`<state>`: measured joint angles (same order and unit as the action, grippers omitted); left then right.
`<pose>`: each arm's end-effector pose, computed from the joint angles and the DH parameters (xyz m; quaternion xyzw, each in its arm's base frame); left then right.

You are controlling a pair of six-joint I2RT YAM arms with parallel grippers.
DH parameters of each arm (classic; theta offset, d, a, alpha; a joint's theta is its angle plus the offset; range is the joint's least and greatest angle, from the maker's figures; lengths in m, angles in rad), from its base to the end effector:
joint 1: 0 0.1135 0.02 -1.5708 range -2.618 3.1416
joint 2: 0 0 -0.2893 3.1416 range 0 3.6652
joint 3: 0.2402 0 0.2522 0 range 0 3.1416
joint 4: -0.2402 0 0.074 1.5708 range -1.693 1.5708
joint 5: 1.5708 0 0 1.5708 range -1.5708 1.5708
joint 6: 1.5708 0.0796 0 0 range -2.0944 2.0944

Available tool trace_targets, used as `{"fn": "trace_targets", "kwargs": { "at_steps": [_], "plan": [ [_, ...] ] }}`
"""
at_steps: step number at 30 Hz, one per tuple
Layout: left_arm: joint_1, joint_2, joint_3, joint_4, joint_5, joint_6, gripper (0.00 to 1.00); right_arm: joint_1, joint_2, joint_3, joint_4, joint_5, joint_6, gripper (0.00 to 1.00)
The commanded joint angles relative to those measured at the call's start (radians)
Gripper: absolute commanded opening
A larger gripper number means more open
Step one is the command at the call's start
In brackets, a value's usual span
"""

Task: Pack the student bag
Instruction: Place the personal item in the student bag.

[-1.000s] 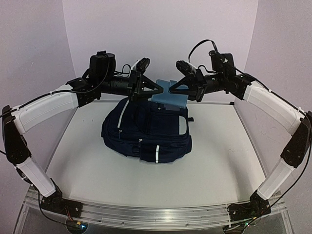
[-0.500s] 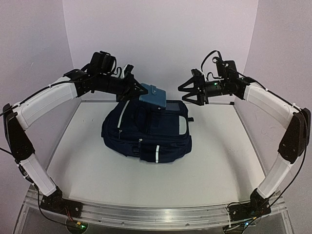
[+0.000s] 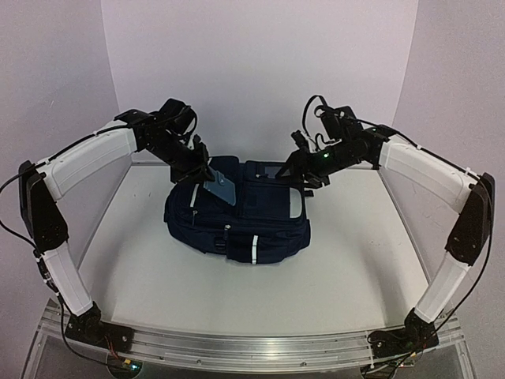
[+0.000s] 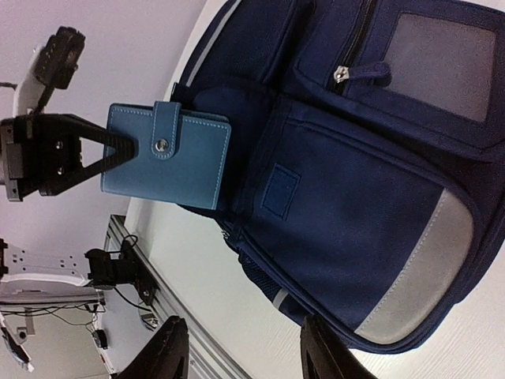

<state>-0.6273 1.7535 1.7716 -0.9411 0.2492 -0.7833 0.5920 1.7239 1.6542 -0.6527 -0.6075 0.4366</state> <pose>0.3185 -0.2551 0.3419 -0.0339 0.9409 -0.2944 0.1641 0.3209 0.2705 0.3501 -0.1902 0.8575 0.4305 0.2079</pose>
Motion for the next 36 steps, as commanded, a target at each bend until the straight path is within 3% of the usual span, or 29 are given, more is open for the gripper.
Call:
{"fn": "trace_targets", "kwargs": {
  "at_steps": [1,9,13,20,34,36],
  "plan": [
    [0.0,-0.035,0.033,-0.097,-0.134,-0.002,0.0,0.061,0.048,0.072,-0.022,0.141,-0.025,0.48],
    [0.0,-0.078,-0.041,-0.032,-0.14,-0.033,0.0,0.173,0.183,0.219,-0.07,0.338,0.015,0.5],
    [0.0,-0.087,-0.064,-0.003,-0.141,-0.039,0.0,0.197,0.26,0.299,-0.087,0.427,0.033,0.57],
    [0.0,-0.107,-0.104,0.041,-0.142,-0.047,0.0,0.246,0.361,0.396,-0.096,0.524,0.044,0.52],
    [0.0,-0.145,-0.167,0.123,-0.131,-0.085,0.0,0.284,0.505,0.414,-0.134,0.695,0.036,0.59],
    [0.0,-0.147,-0.172,0.125,-0.134,-0.085,0.0,0.288,0.514,0.4,-0.147,0.714,0.031,0.53]
  ]
}}
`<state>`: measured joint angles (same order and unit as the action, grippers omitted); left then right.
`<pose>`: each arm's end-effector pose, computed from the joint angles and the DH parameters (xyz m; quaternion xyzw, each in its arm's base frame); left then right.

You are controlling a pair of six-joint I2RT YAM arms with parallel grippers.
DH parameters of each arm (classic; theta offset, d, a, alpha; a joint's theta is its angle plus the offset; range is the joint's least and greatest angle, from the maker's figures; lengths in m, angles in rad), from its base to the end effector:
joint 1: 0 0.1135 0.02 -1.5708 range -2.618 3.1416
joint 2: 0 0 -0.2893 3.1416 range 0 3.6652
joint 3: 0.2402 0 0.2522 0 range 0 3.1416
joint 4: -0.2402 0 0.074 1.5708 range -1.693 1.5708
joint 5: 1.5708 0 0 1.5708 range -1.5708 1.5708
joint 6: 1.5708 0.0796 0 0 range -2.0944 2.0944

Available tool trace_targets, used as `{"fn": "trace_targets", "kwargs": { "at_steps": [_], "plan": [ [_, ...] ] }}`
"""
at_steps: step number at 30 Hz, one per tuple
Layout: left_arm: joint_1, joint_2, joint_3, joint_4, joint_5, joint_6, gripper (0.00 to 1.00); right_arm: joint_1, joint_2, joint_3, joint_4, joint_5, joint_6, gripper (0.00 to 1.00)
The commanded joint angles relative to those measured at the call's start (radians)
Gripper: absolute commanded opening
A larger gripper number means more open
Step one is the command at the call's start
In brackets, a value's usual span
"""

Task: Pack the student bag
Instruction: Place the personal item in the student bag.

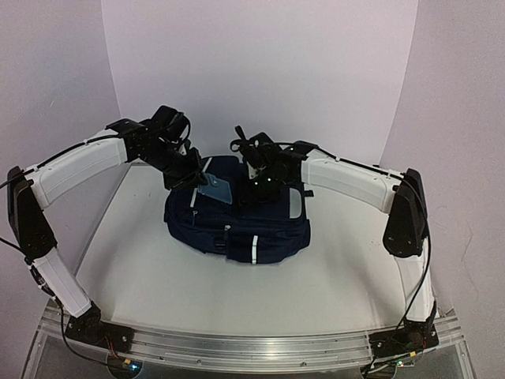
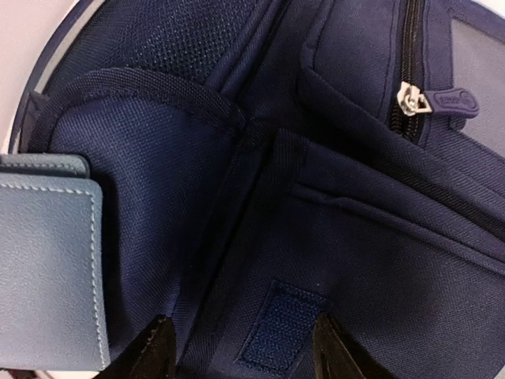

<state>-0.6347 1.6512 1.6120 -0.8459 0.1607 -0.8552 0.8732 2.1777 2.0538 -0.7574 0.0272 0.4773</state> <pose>0.3041 -0.2397 0.3341 -0.0765 0.9360 -0.2827 0.1951 0.3442 0.4072 0.2619 -0.1806 0.9236 0.2012 0.2718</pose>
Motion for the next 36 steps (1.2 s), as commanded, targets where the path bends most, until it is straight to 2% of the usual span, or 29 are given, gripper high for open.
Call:
{"fn": "trace_targets", "kwargs": {
  "at_steps": [1,3,7,10,11,17,21,27,36],
  "plan": [
    [0.007,-0.047,-0.015,0.031,-0.047,-0.015,0.0,0.007,0.061,-0.01,-0.049,0.094,-0.012,0.47],
    [0.007,-0.051,-0.02,0.034,-0.047,-0.015,0.0,0.008,0.053,-0.03,-0.064,0.112,-0.019,0.31],
    [0.007,-0.046,-0.017,0.033,-0.049,-0.001,0.0,0.008,0.019,-0.027,-0.072,0.095,-0.045,0.11],
    [0.007,-0.038,-0.008,0.031,-0.044,0.016,0.0,0.008,-0.013,0.004,-0.072,0.075,-0.07,0.01],
    [0.007,-0.036,-0.008,0.039,-0.037,0.024,0.0,0.008,-0.026,0.009,-0.071,0.071,-0.076,0.0],
    [0.007,-0.039,-0.016,0.109,-0.004,0.05,0.0,0.006,-0.083,0.006,-0.048,0.002,-0.093,0.01],
    [0.007,-0.028,-0.007,0.088,-0.018,0.045,0.0,0.006,-0.065,0.034,-0.034,-0.016,-0.084,0.22],
    [0.007,-0.043,-0.021,0.087,-0.035,0.031,0.0,0.007,-0.021,0.06,-0.033,-0.005,-0.046,0.32],
    [0.007,-0.065,-0.049,0.093,-0.048,0.026,0.0,0.019,0.048,0.09,-0.041,0.043,-0.032,0.35]
  ]
}}
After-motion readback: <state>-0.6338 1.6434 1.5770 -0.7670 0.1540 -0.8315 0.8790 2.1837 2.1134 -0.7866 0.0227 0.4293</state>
